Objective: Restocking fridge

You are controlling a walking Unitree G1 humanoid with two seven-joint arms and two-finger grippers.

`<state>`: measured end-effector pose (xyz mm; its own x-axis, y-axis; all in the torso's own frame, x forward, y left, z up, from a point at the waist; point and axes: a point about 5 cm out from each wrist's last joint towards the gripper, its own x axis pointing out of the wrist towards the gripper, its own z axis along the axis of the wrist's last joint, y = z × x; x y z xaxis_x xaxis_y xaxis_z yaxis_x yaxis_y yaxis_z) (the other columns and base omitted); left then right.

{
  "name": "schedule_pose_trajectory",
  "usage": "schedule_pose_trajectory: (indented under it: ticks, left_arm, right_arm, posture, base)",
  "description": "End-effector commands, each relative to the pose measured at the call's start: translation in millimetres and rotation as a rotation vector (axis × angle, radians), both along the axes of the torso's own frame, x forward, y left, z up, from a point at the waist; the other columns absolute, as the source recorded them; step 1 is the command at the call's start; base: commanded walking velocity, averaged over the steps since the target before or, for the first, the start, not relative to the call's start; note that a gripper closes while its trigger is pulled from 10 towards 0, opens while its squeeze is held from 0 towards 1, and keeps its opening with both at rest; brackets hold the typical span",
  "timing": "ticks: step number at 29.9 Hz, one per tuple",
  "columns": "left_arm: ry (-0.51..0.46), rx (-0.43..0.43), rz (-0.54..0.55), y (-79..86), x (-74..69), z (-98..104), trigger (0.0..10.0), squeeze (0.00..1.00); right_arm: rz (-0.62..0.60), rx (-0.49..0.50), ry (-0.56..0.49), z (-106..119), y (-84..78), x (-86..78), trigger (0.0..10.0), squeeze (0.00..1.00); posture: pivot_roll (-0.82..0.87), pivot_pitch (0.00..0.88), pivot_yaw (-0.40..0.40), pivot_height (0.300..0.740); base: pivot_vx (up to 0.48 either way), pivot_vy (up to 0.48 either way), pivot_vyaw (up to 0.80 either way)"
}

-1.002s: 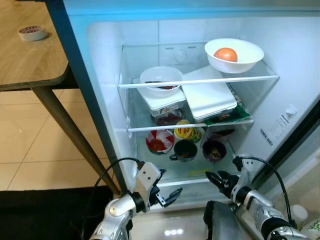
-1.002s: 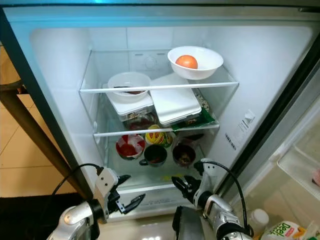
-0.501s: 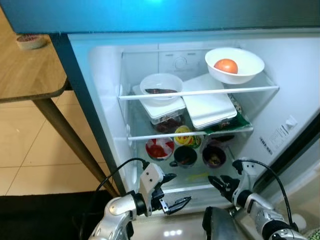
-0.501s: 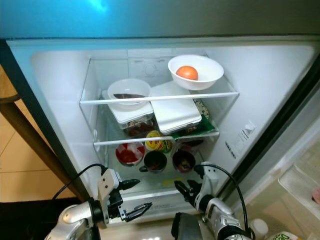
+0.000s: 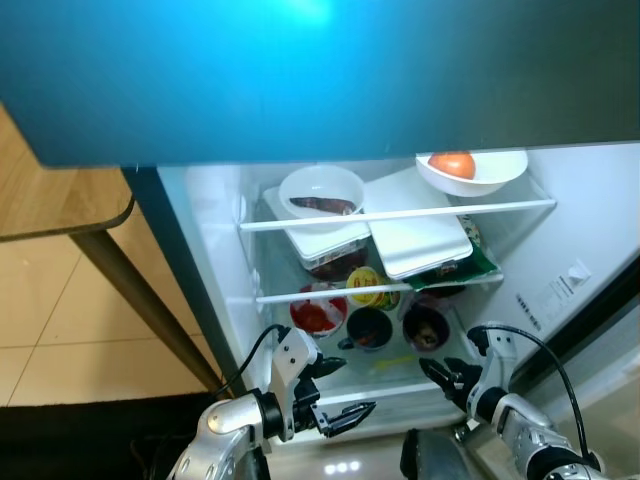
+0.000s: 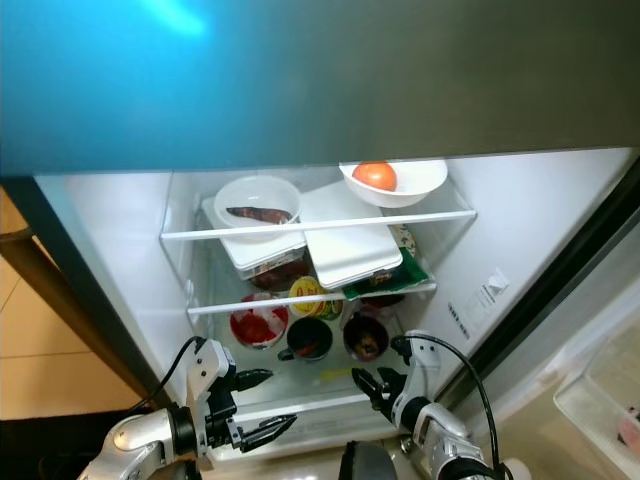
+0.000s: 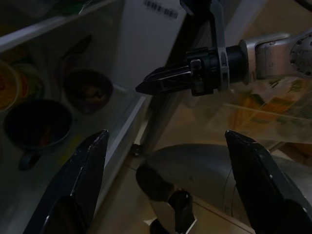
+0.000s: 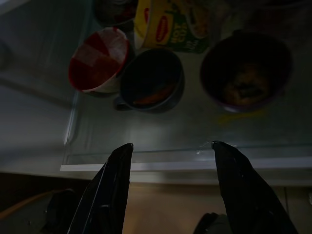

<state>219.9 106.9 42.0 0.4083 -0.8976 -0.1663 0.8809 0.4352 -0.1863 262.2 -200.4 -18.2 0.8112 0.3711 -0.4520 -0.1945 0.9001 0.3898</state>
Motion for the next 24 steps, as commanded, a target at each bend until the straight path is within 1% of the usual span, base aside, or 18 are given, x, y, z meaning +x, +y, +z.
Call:
schedule_pose_trajectory:
  ticks: [1,6,10,18,21,24]
  left_arm:
    - [0.001,-0.001,-0.011,1.4,-0.9,2.1,10.0,0.00]
    - [0.006,-0.002,-0.018,1.4,-2.4,2.7,10.0,0.00]
    - [0.019,0.003,-0.026,2.3,-5.4,2.5,10.0,0.00]
    - [0.026,0.015,-0.024,2.6,-4.5,1.0,10.0,0.00]
    - [0.031,0.017,-0.027,2.4,-4.9,0.7,10.0,0.00]
    - [0.057,0.034,-0.036,2.0,-7.7,-1.5,10.0,0.00]
  right_arm:
    - [0.004,0.013,0.012,-2.7,-1.8,-4.2,10.0,0.00]
    - [0.008,0.026,0.002,-2.4,-1.4,-4.7,10.0,0.00]
    - [0.005,0.027,0.000,-2.8,-1.7,-5.6,10.0,0.00]
    - [0.001,0.029,0.000,-3.4,-1.2,-6.3,10.0,0.00]
    - [-0.002,0.031,-0.001,-3.4,-1.2,-6.2,10.0,0.00]
    - [-0.034,-0.005,0.032,-5.8,-3.6,-6.5,10.0,0.00]
  posture:
    - [0.10,0.000,-0.079,0.600]
    - [0.10,0.000,-0.079,0.615]
    - [0.10,0.000,-0.077,0.635]
    - [0.10,0.000,-0.077,0.670]
    - [0.10,0.000,-0.077,0.675]
    - [0.09,0.000,-0.074,0.675]
  base:
    - [0.000,0.000,0.00]
    - [0.000,0.000,0.00]
    - [0.000,0.000,0.00]
    - [0.000,0.000,0.00]
    - [0.000,0.000,0.00]
    - [-0.436,0.000,0.00]
